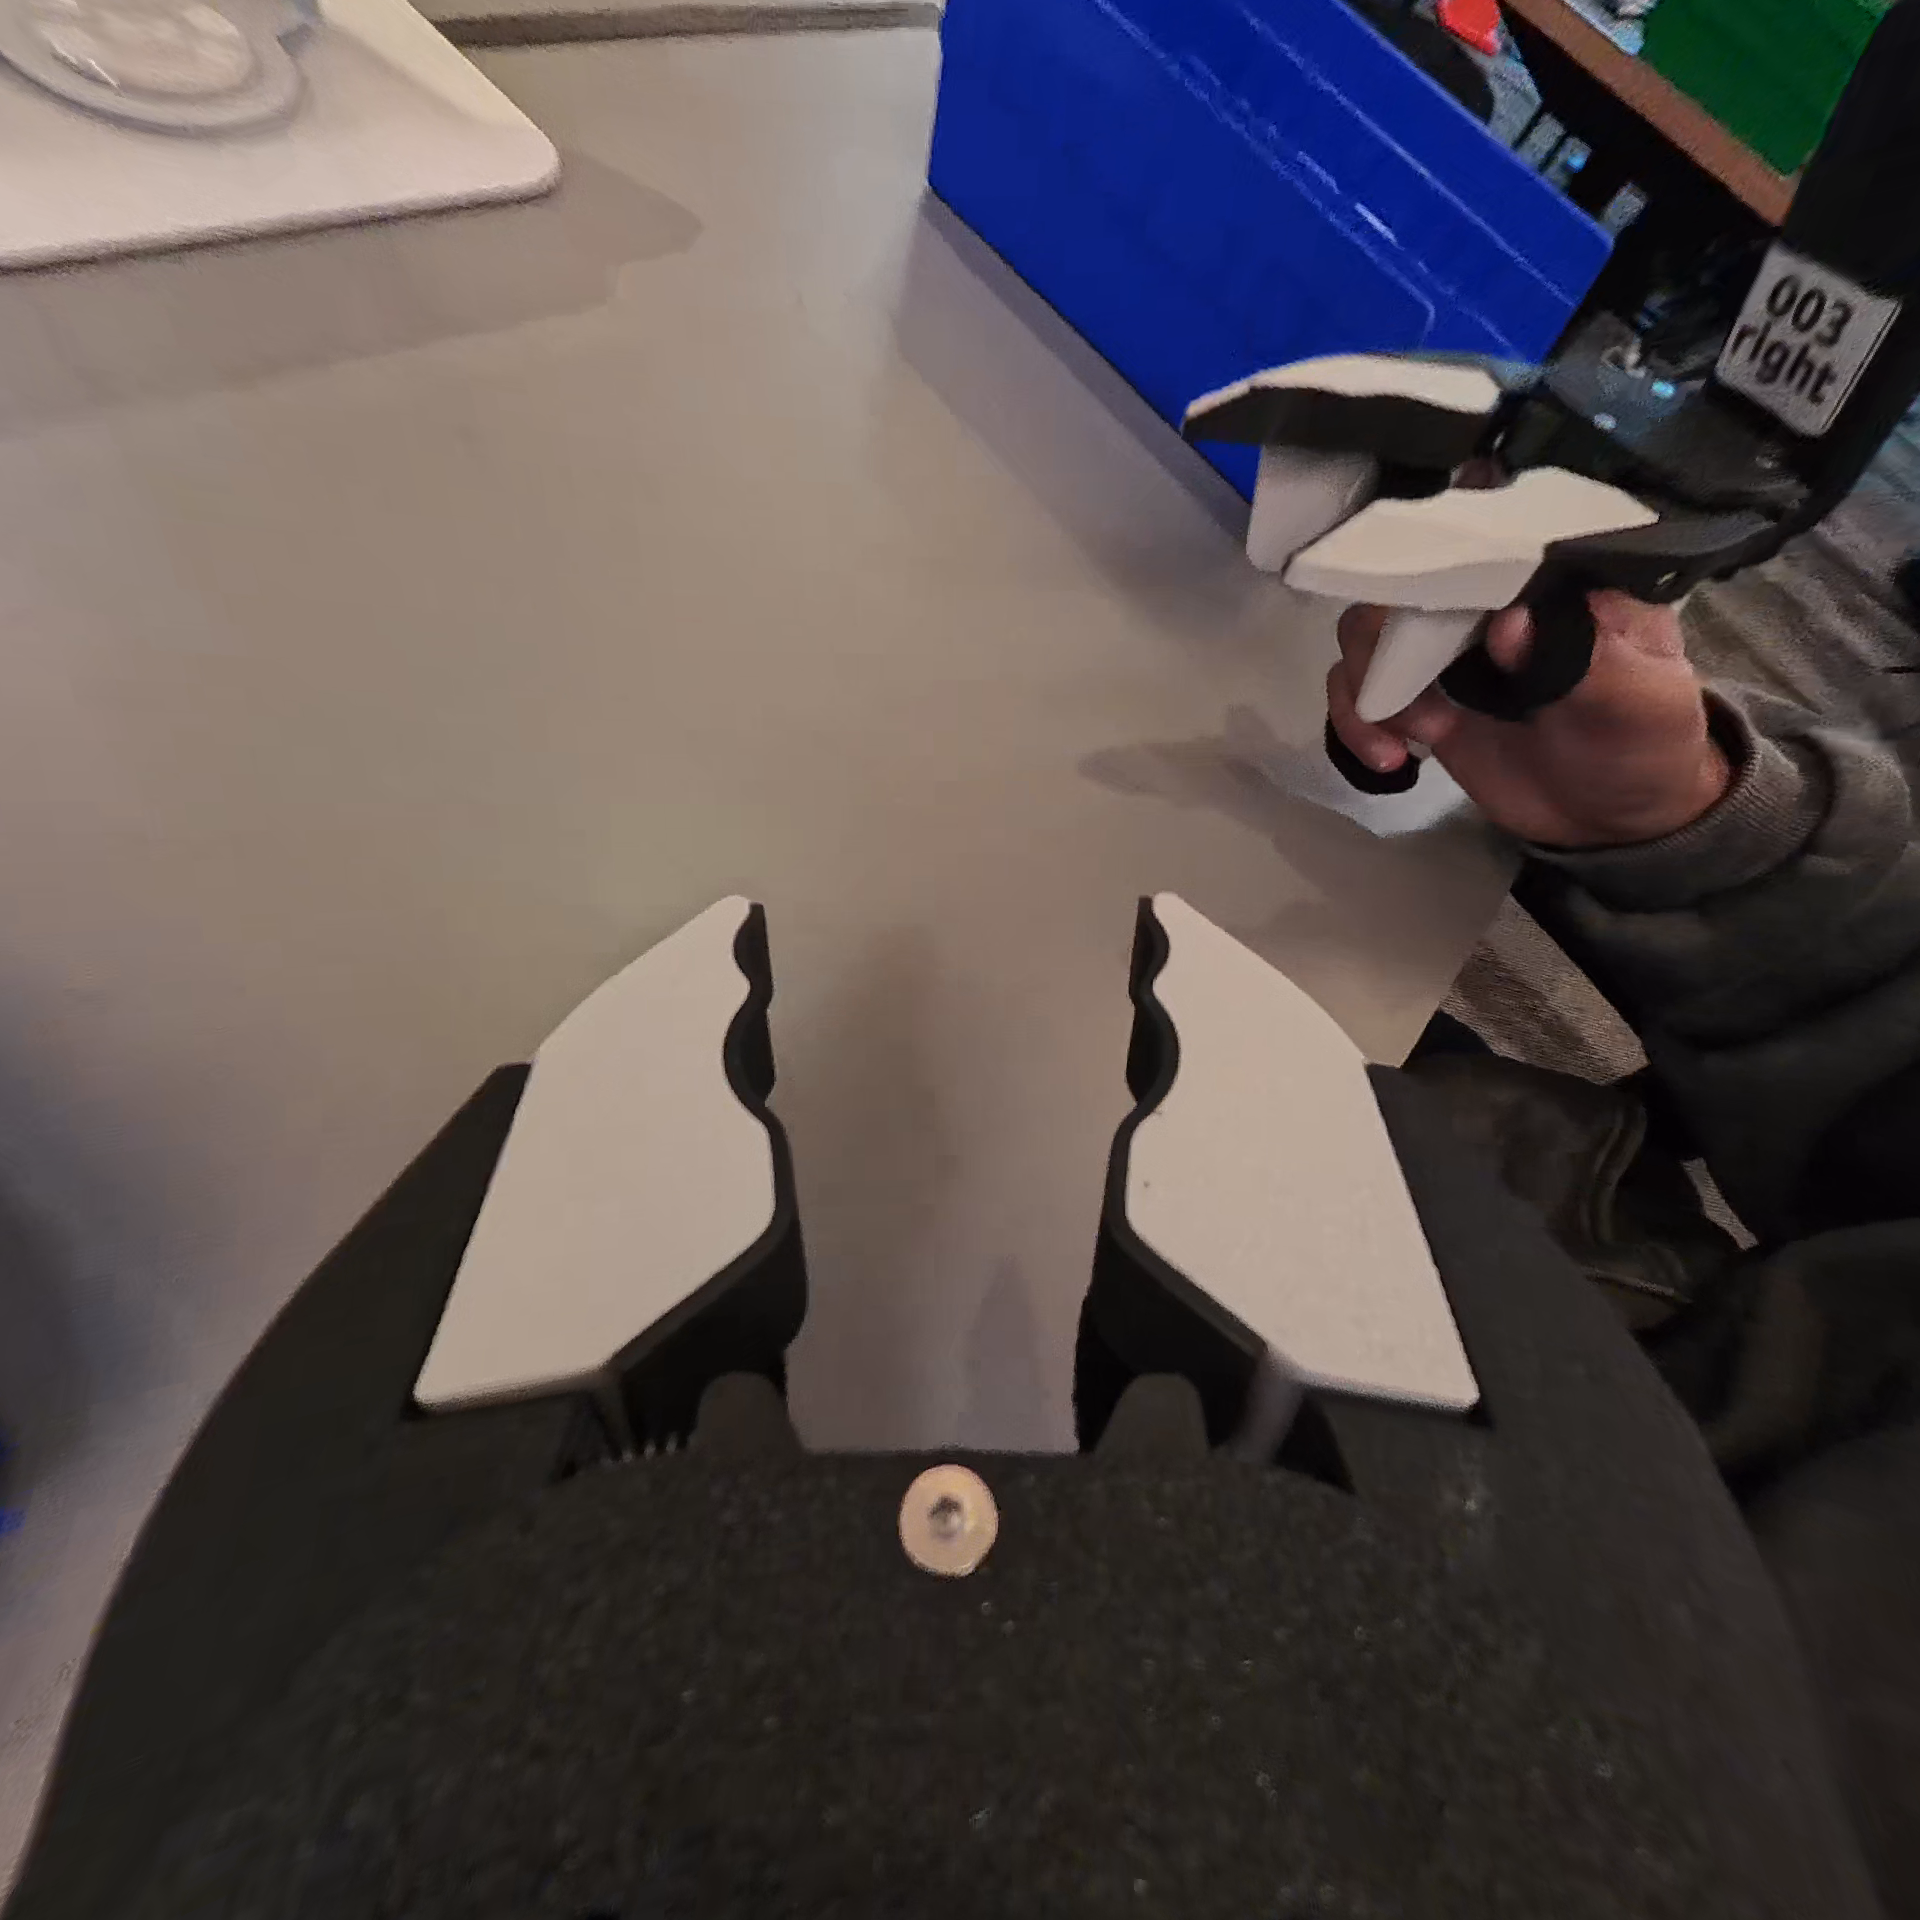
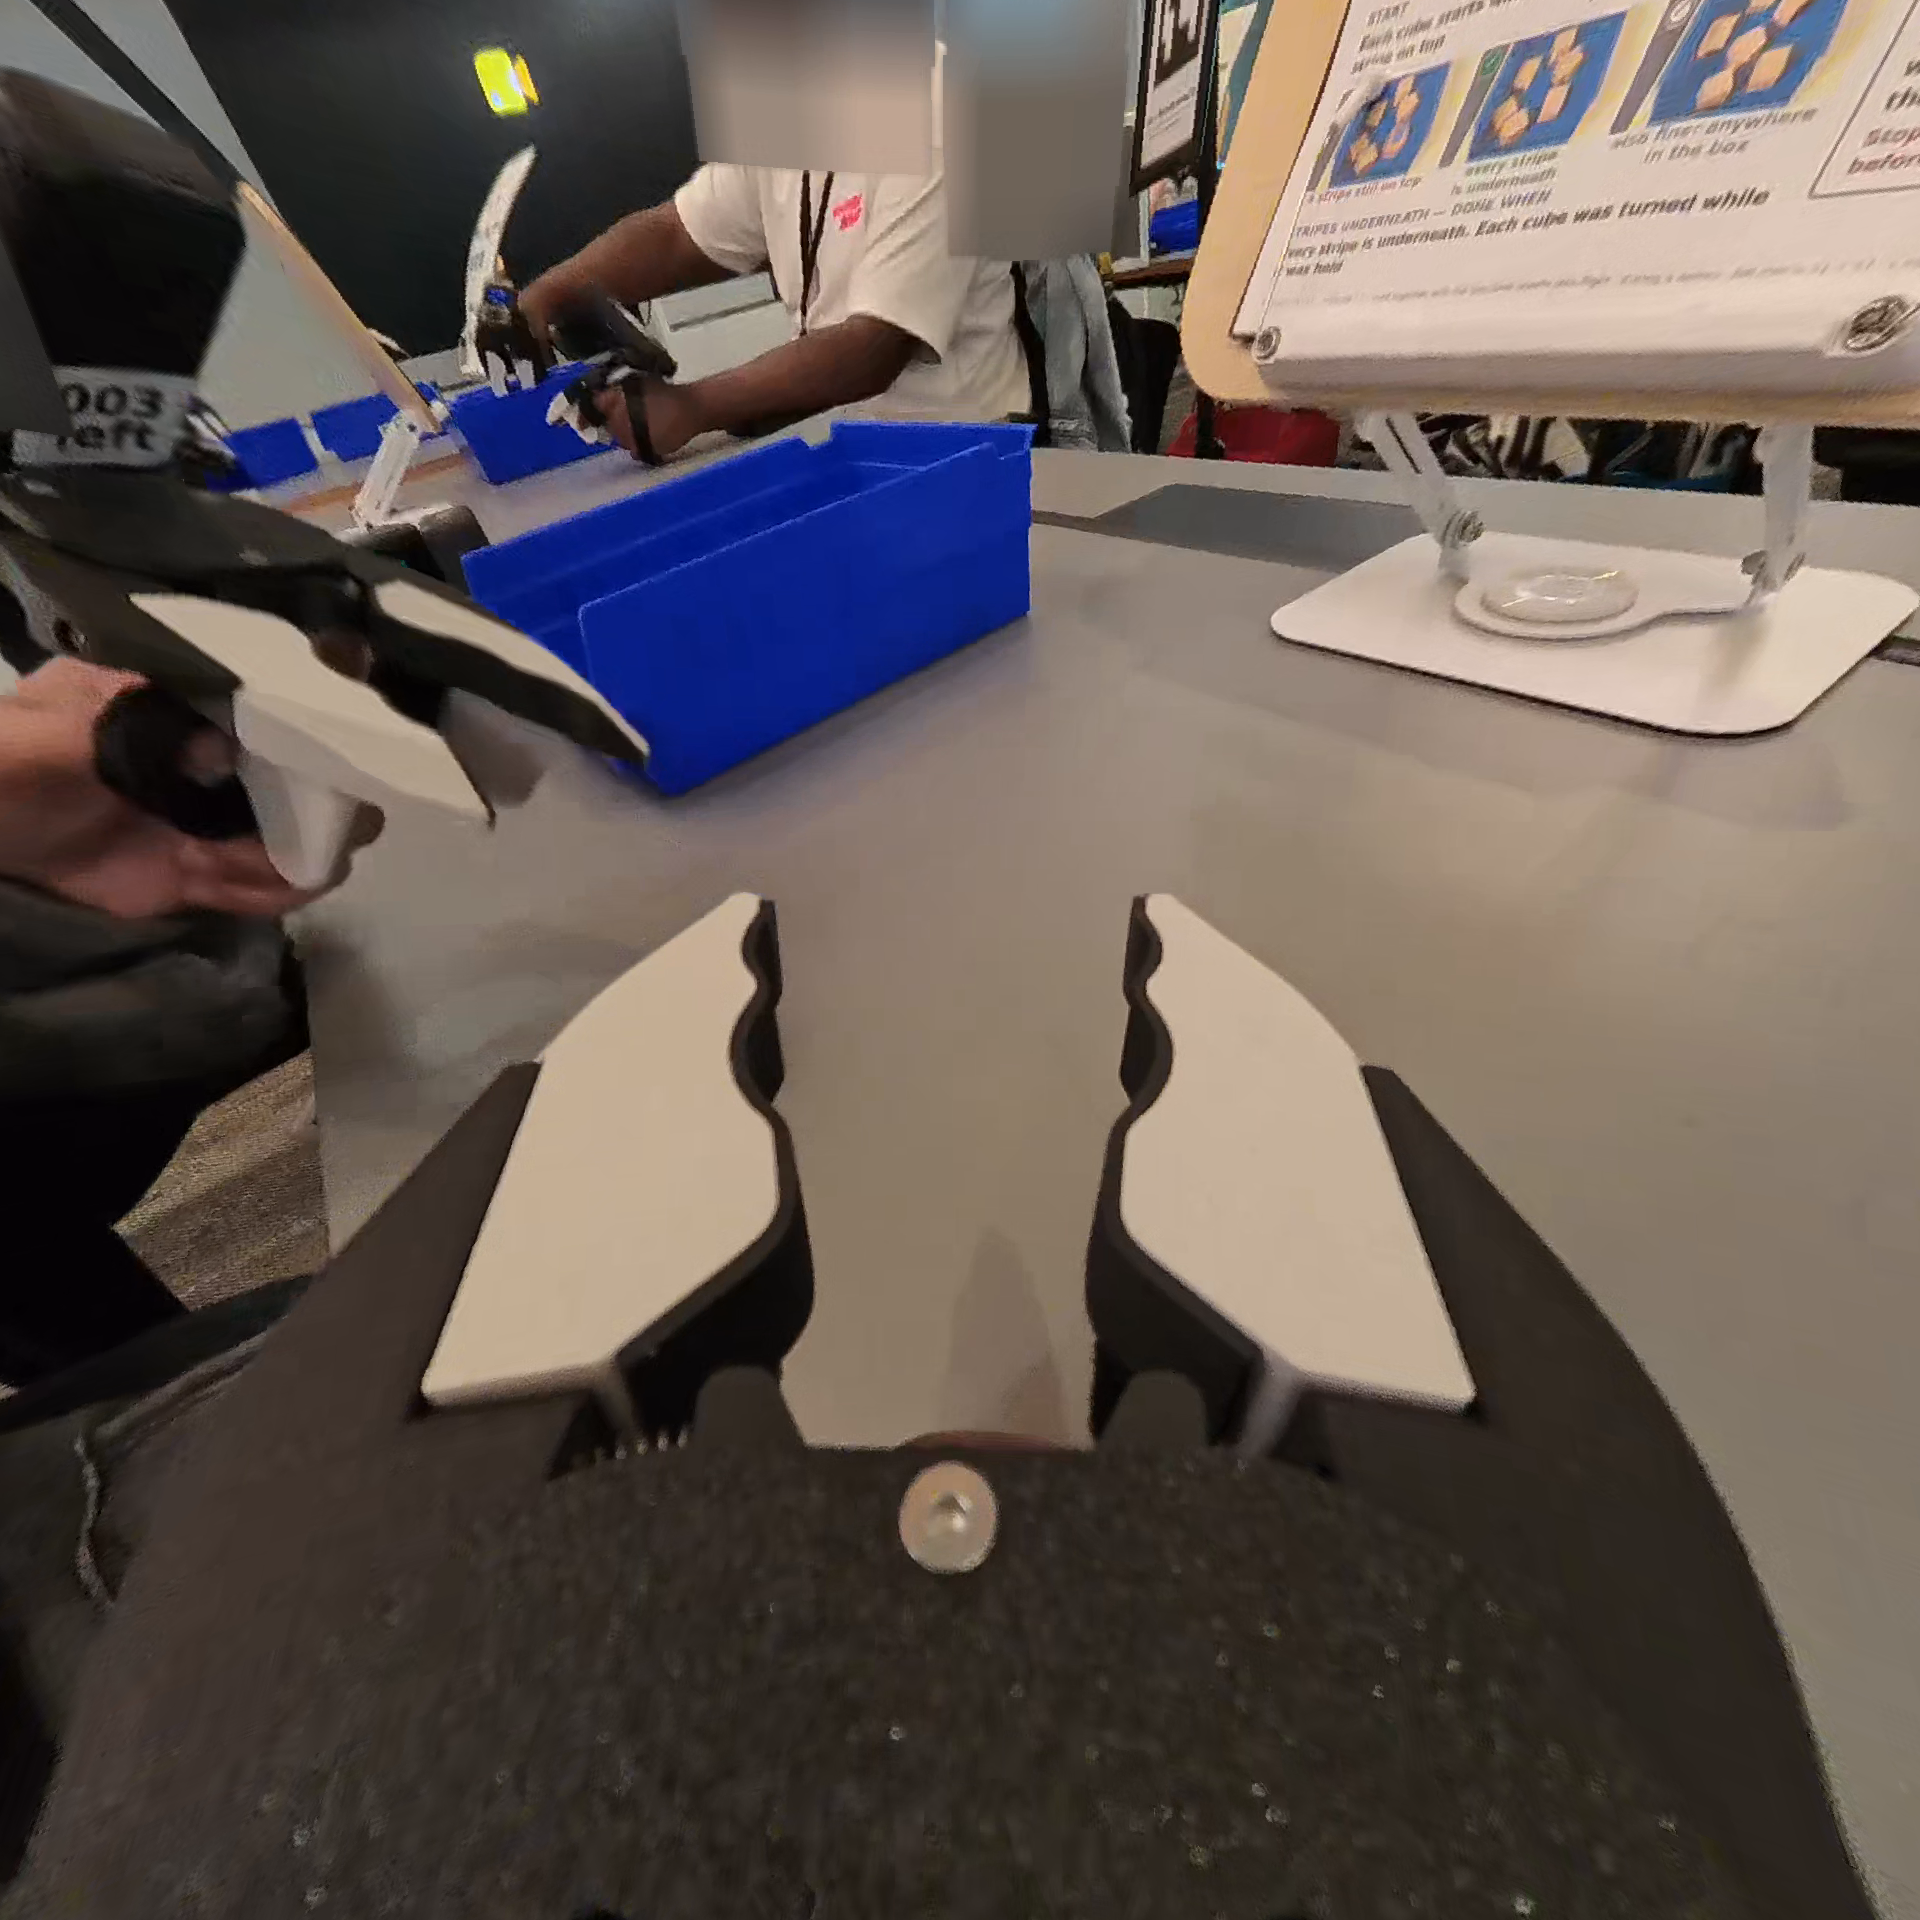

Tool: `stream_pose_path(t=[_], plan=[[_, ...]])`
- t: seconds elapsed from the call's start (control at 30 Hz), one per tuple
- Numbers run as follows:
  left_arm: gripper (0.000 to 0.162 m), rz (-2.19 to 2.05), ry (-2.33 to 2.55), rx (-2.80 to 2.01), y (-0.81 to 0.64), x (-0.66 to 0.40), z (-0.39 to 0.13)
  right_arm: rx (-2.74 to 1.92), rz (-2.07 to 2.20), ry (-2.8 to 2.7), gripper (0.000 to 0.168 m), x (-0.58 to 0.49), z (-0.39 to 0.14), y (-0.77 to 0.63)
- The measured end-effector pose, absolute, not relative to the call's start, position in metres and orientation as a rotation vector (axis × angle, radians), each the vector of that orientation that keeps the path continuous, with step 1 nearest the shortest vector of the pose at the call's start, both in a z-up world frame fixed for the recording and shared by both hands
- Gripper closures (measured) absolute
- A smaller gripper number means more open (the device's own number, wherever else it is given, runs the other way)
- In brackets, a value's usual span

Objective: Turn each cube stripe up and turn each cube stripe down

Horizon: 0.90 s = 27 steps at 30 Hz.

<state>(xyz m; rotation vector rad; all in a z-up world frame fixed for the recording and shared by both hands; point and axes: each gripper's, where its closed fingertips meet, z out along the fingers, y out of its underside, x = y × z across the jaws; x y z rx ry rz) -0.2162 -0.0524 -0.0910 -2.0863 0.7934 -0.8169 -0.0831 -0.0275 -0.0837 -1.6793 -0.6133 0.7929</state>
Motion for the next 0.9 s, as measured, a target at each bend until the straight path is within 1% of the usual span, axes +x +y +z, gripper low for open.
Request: stream_pose_path(t=[0.13, 0.17, 0.2, 0.23, 0.33, 0.43, 0.5, 0.77, 0.8, 0.83, 0.9], plan=[[0.095, -0.705, 0.745, -2.091, -0.027, -0.273, -0.041, -1.691, 0.915, -0.544, 0.109, -0.077, -0.082, -0.029], [0.094, -0.636, 0.709, -2.146, -0.014, -0.296, -0.036, -1.696, 0.940, -0.526, 0.109, -0.076, -0.082, -0.029], [0.090, -0.549, 0.674, -2.228, 0.001, -0.320, -0.038, -1.699, 0.967, -0.512, 0.109, -0.075, -0.082, -0.029], [0.088, -0.463, 0.628, -2.307, 0.019, -0.344, -0.042, -1.703, 0.990, -0.502, 0.109, -0.074, -0.082, -0.029], [0.091, -0.264, 0.412, -2.492, 0.077, -0.406, -0.060, -1.714, 1.001, -0.508, 0.109, -0.075, -0.083, -0.029], [0.094, -0.114, 0.268, -2.623, 0.118, -0.440, -0.085, -1.731, 0.960, -0.545, 0.109, -0.079, -0.086, -0.029], [0.093, -0.061, 0.234, -2.699, 0.132, -0.447, -0.103, -1.736, 0.945, -0.568, 0.109, -0.081, -0.088, -0.031], [0.092, -0.112, 0.201, -2.872, 0.157, -0.428, -0.160, -1.770, 0.992, -0.565, 0.110, -0.084, -0.094, -0.034], [0.095, -0.110, 0.203, -2.891, 0.157, -0.428, -0.167, -1.777, 1.000, -0.562, 0.110, -0.085, -0.096, -0.034], [0.115, -0.121, 0.208, -2.904, 0.158, -0.428, -0.172, -1.784, 1.001, -0.561, 0.110, -0.085, -0.097, -0.034], [0.118, -0.128, 0.182, -2.910, 0.157, -0.430, -0.172, -1.794, 0.992, -0.565, 0.110, -0.085, -0.098, -0.034]])
